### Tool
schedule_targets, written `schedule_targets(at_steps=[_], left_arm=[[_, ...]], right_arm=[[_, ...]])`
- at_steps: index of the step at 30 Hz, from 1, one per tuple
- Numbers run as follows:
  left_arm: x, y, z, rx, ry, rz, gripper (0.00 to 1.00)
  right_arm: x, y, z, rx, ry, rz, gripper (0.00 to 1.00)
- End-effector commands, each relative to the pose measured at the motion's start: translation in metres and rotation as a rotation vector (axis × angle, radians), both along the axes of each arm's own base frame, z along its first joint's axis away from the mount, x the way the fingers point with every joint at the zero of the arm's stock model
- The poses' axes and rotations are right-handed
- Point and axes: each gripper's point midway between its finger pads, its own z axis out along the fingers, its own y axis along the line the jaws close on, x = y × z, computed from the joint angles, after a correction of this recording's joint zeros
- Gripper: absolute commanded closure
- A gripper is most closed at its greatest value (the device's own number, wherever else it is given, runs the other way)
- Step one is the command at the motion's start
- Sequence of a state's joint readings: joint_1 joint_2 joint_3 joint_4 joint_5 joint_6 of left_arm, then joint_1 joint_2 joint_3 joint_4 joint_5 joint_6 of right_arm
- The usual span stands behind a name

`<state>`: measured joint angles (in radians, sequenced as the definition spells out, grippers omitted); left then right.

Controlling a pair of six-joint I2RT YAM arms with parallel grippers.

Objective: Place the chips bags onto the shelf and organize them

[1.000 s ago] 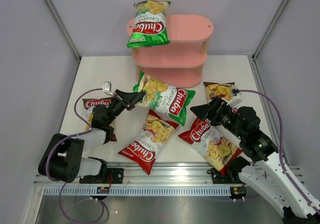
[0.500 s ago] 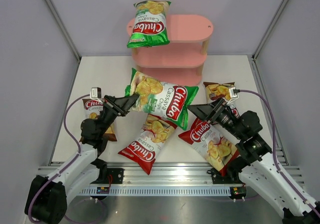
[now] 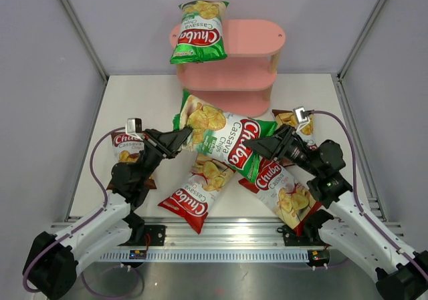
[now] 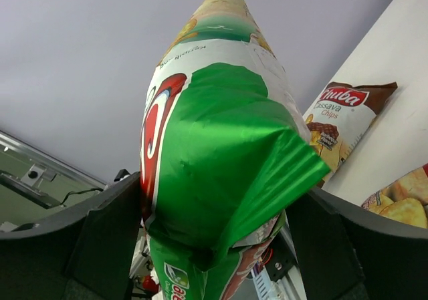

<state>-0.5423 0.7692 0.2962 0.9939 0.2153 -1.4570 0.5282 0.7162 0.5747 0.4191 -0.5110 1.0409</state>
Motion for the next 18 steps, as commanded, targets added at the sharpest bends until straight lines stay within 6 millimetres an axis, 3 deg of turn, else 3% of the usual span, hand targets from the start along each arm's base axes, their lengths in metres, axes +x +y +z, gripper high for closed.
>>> schedule_targets(at_steps=[1,4,5,10,11,14,17,18], left_arm=[[-0.021,-0.012,0.036,-0.042,-0.124,-0.076,0.92],[-0.021,-0.021,0.036,-0.010,-0.138,-0.099,0.86],[-0.023,-0.024,0.038,-0.002,-0.148,-0.110,0.82],[-0.020,-0.023,0.028,0.081,-0.153,-0.053,0.40],[-0.018,-0.021,0.027,0.096,-0.151,-0.031,0.33],[0.000,-0.018,-0.004,0.266,-0.033,0.068,0.15],[0.010,0.006,-0.009,0.349,0.015,0.221,0.01],[0.014,0.012,-0.030,0.420,0.088,0.252,0.01]], right_arm=[[-0.021,0.003,0.023,0.028,-0.105,0.086,0.15],[-0.020,0.001,0.021,0.009,-0.107,0.068,0.31],[-0.020,0.001,0.022,0.011,-0.116,0.065,0.42],[-0.025,-0.002,0.027,-0.007,-0.166,0.057,0.69],[-0.025,-0.002,0.028,-0.011,-0.167,0.056,0.71],[-0.021,-0.005,0.033,-0.012,-0.171,0.022,0.84],[-0.021,-0.008,0.040,-0.015,-0.183,0.001,0.85],[-0.020,-0.011,0.043,-0.012,-0.184,-0.021,0.85]])
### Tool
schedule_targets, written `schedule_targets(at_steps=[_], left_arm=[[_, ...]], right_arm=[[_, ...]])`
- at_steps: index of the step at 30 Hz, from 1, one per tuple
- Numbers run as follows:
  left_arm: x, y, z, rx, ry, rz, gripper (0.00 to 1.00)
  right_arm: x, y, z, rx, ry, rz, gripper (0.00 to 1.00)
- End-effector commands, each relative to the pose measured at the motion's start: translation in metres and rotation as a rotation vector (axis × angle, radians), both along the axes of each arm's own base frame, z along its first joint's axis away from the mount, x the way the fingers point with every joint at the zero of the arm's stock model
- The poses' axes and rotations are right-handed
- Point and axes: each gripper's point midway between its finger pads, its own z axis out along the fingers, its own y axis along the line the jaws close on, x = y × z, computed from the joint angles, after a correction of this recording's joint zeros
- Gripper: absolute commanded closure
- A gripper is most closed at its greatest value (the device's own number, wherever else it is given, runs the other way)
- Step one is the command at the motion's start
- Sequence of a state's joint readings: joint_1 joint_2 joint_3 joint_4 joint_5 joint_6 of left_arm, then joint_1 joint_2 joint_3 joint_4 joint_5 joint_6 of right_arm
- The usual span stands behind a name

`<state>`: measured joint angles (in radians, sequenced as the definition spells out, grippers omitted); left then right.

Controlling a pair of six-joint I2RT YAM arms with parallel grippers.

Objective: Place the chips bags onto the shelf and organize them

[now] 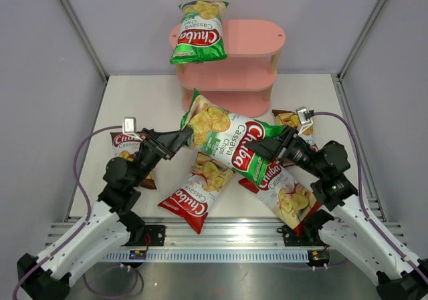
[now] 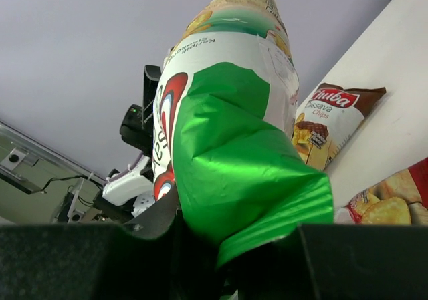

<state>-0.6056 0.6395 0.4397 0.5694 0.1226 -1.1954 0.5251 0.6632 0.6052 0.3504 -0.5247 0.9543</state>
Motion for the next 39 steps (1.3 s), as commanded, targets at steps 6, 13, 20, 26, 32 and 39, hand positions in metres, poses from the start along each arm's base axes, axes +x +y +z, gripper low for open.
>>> schedule_targets(at_steps=[6,13,20,26,32,39], left_arm=[[0.014,0.070,-0.060,0.362,0.206,0.391,0.01],[0.008,0.099,-0.070,0.572,0.221,0.491,0.01],[-0.012,0.117,-0.070,0.778,0.223,0.471,0.01],[-0.026,0.131,-0.058,0.972,0.215,0.438,0.01],[-0.038,0.143,-0.045,1.048,0.136,0.438,0.01],[-0.035,0.149,-0.059,1.090,0.084,0.472,0.01]], right_arm=[[-0.001,-0.018,0.058,0.022,-0.099,-0.121,0.86],[0.008,-0.031,0.118,0.065,-0.140,-0.224,0.87],[0.050,-0.033,0.189,0.057,-0.193,-0.371,0.88],[0.129,-0.055,0.229,0.121,-0.151,-0.581,0.86],[0.185,-0.106,0.235,0.201,-0.114,-0.895,0.86],[0.231,-0.124,0.217,0.263,-0.071,-1.057,0.87]])
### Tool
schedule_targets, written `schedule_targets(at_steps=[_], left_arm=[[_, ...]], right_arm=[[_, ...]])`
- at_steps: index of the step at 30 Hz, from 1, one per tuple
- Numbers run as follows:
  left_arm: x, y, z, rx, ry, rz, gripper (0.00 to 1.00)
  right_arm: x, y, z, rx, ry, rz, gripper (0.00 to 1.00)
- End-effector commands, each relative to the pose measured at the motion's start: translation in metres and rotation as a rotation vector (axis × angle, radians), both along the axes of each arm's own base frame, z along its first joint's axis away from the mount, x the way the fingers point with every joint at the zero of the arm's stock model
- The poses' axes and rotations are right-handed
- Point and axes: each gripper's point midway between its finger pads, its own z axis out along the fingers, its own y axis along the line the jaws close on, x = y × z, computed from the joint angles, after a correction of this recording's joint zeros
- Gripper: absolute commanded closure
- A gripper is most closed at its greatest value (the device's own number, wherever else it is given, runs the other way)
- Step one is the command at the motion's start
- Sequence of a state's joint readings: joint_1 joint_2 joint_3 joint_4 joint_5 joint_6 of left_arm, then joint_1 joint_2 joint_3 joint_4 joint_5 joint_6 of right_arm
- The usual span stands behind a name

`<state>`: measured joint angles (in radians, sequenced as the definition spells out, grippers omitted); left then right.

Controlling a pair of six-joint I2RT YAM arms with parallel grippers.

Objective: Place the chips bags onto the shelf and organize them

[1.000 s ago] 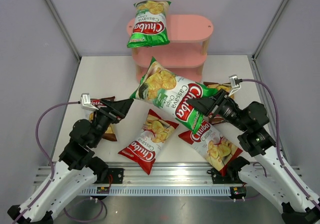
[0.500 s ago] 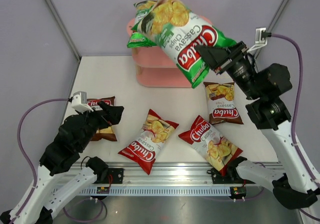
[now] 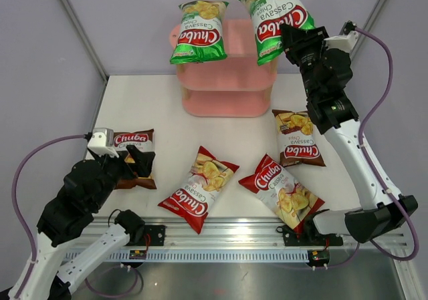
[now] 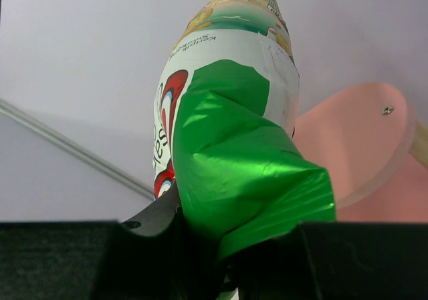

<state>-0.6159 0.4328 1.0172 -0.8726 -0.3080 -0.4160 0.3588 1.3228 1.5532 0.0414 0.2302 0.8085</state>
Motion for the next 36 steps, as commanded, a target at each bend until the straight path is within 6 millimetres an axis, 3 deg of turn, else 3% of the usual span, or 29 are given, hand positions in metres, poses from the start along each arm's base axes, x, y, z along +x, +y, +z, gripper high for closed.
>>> schedule_targets(at_steps=[1,7,13,19,27,33,36], left_arm=[[0.008,0.006,-0.011,0.072,-0.020,0.020,0.01],[0.013,0.007,-0.034,0.086,0.002,0.050,0.01],[0.011,0.011,-0.033,0.067,-0.021,0.065,0.01],[0.010,0.008,-0.033,0.058,-0.026,0.045,0.01],[0.007,0.008,-0.031,0.046,-0.043,0.038,0.01],[0.006,0.009,-0.029,0.036,-0.057,0.037,0.01],[0.006,0.009,-0.030,0.036,-0.055,0.039,0.01]], right_arm=[[0.000,-0.032,0.049,0.139,-0.172,-0.150,0.87],[0.042,-0.038,0.010,0.211,-0.119,-0.253,0.86],[0.074,-0.013,-0.017,0.240,-0.066,-0.203,0.85],[0.091,0.004,-0.046,0.259,-0.001,-0.241,0.85],[0.104,0.043,-0.065,0.244,0.039,-0.213,0.82],[0.114,0.050,-0.082,0.251,0.085,-0.222,0.78],[0.112,0.048,-0.083,0.246,0.095,-0.226,0.70]])
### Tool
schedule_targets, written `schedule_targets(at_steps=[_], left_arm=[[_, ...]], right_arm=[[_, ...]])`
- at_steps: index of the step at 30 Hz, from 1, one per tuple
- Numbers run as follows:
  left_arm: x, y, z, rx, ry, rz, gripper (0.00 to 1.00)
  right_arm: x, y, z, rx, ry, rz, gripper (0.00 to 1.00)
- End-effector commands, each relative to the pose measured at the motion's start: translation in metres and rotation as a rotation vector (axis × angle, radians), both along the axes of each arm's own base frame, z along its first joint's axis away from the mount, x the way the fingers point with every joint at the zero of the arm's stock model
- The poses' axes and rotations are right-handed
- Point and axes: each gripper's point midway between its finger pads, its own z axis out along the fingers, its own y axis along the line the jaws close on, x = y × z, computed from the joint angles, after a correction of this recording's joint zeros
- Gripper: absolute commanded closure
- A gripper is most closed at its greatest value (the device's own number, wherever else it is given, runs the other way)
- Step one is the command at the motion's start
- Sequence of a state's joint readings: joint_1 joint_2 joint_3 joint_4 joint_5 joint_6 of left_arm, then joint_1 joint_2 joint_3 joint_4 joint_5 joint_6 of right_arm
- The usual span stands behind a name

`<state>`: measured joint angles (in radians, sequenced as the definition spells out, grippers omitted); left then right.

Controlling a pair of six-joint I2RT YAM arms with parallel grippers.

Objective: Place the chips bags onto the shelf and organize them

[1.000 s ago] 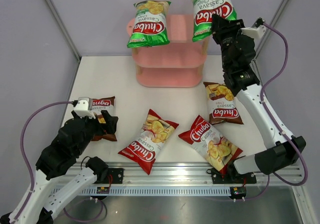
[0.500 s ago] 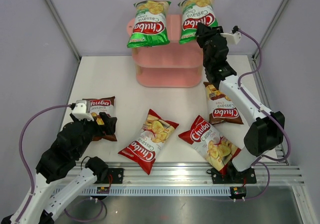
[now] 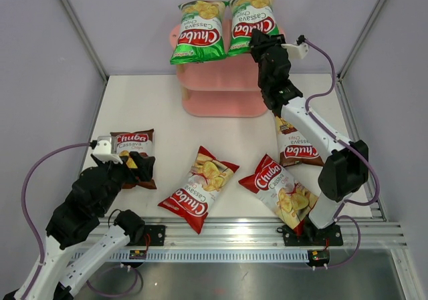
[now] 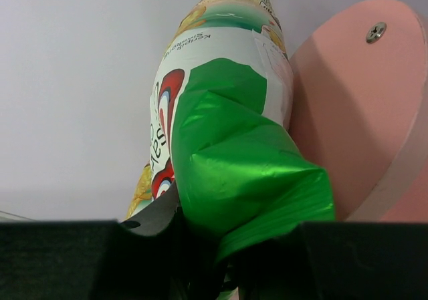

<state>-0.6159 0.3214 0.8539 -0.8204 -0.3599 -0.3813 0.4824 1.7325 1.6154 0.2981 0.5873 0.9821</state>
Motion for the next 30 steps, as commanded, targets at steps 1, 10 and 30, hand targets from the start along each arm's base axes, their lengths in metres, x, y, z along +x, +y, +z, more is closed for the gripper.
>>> schedule_targets(at_steps=[1,10,30], left_arm=[[0.003,-0.001,0.007,-0.008,-0.038,-0.003,0.01],[0.004,-0.003,0.006,-0.003,-0.031,-0.008,0.01],[0.018,-0.037,-0.008,0.008,0.090,-0.104,0.01]], right_arm=[[-0.005,-0.007,0.016,0.036,-0.020,-0.041,0.68],[-0.021,-0.014,0.020,0.005,-0.003,-0.036,0.32],[-0.076,-0.063,0.023,0.028,0.084,-0.005,0.00]])
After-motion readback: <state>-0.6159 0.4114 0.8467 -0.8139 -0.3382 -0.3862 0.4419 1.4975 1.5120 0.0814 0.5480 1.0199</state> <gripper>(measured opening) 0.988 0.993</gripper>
